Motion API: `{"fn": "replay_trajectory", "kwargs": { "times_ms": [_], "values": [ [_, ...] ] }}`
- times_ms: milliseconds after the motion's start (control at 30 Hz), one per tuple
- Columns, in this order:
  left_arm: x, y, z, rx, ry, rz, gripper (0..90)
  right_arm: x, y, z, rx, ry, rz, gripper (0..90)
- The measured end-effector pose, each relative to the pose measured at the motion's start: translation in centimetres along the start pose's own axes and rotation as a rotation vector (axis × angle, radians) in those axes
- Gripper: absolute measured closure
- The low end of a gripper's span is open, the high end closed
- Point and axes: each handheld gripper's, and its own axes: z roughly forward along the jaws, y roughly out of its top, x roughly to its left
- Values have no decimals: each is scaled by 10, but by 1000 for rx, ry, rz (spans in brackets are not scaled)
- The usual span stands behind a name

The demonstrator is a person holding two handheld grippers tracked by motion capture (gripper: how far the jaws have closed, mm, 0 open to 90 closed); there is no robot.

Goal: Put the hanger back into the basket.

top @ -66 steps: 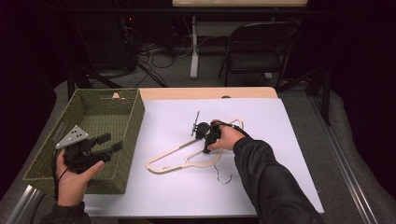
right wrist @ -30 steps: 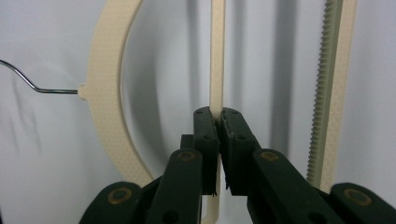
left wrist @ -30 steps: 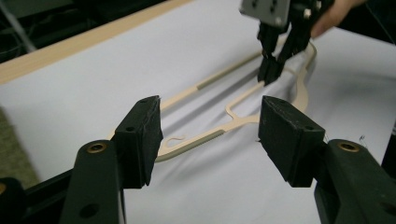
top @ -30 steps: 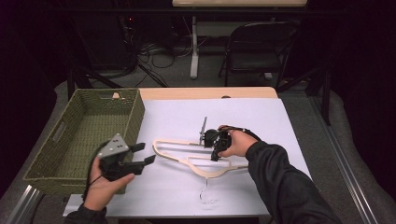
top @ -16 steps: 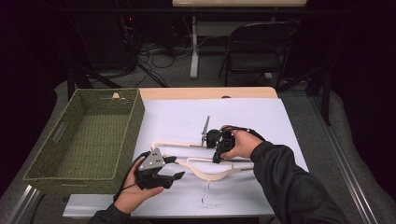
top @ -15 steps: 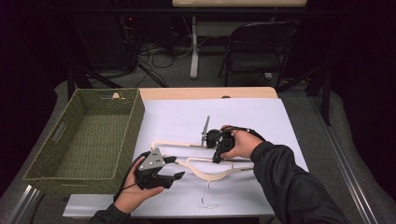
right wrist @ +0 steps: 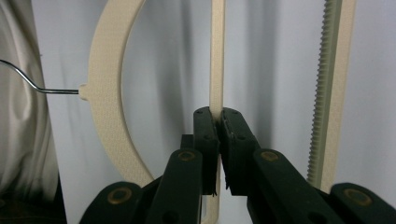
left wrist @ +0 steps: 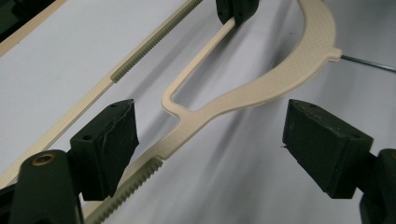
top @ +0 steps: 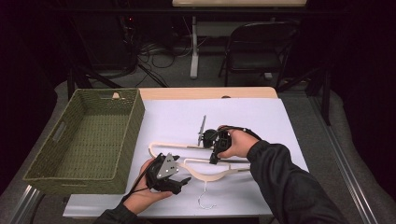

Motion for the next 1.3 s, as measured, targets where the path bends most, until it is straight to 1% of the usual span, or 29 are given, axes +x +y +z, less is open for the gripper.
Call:
{"fn": "replay_trajectory", "kwargs": {
  "times_ms": [33, 67, 133, 167, 200, 233, 300, 333, 367, 400, 433, 467, 500, 600, 633, 667, 733, 767, 800, 900, 933, 967, 1133, 1167, 1200, 1267, 1300],
  "values": [
    [0, 0, 2, 3, 17, 7, 180, 1, 2, -1, -1, 4, -2, 857],
    [-2, -1, 5, 17, 27, 22, 180, 1, 4, -1, -5, 5, -2, 857],
    [-2, -3, 7, 24, 44, 44, 181, 1, 6, -1, -7, 9, -7, 857],
    [-3, -3, 8, 20, 37, 38, 181, 2, 6, -1, -6, 10, -3, 857],
    [-3, -4, 9, 19, 39, 42, 182, 2, 7, 0, -7, 10, -7, 857],
    [-3, -4, 9, 19, 39, 42, 185, 1, 8, 0, 6, 12, -11, 856],
    [-3, -5, 9, 11, 44, 45, 209, 2, 8, 2, 0, 10, -10, 856],
    [-4, -6, 9, 4, 41, 58, 238, 2, 10, 4, 3, 8, -12, 856],
    [-5, -5, 8, 5, 42, 72, 254, 3, 11, 5, 4, 12, -5, 856],
    [-6, -5, 8, 4, 39, 83, 283, 3, 11, 6, 7, 12, -10, 856],
    [-6, -5, 8, 4, 39, 83, 306, 3, 11, 6, 7, 12, -10, 856],
    [-7, -5, 7, -3, 46, 93, 313, 3, 13, 8, 9, 8, -17, 855],
    [-7, -5, 7, -3, 46, 93, 318, 3, 14, 9, 12, 8, -23, 855],
    [-7, -5, 6, -16, 39, 100, 340, 4, 15, 11, 15, 4, -20, 855],
    [-8, -5, 5, -19, 31, 103, 366, 4, 15, 12, 18, 5, -24, 854],
    [-9, -4, 5, -36, 20, 119, 400, 4, 16, 12, 12, 9, -21, 854],
    [-10, -4, 5, -33, -1, 120, 464, 4, 18, 12, 4, 5, -29, 855],
    [-10, -4, 5, -33, -1, 120, 477, 4, 18, 13, 6, 5, -25, 854],
    [-10, -4, 5, -31, -23, 117, 500, 5, 18, 13, 5, 3, -27, 854],
    [-8, -4, 6, -25, -56, 101, 572, 5, 18, 16, 13, 0, -34, 854],
    [-8, -4, 6, -22, -55, 100, 597, 5, 18, 17, 13, -3, -35, 854],
    [-8, -4, 7, -24, -50, 101, 602, 5, 18, 18, 14, -4, -37, 854],
    [-5, -3, 5, -32, -52, 77, 629, 5, 17, 20, 1, -5, -31, 838],
    [-5, -3, 5, -32, -52, 77, 630, 6, 17, 19, -4, -12, -24, 770],
    [-4, -2, 5, -28, -56, 66, 630, 6, 17, 17, -22, -39, -20, 706],
    [-4, -1, 5, -25, -57, 66, 630, 8, 14, 7, -67, -94, -15, 673],
    [-2, 0, 4, -19, -64, 61, 630, 10, 11, 1, -98, -131, -14, 640]
  ]
}}
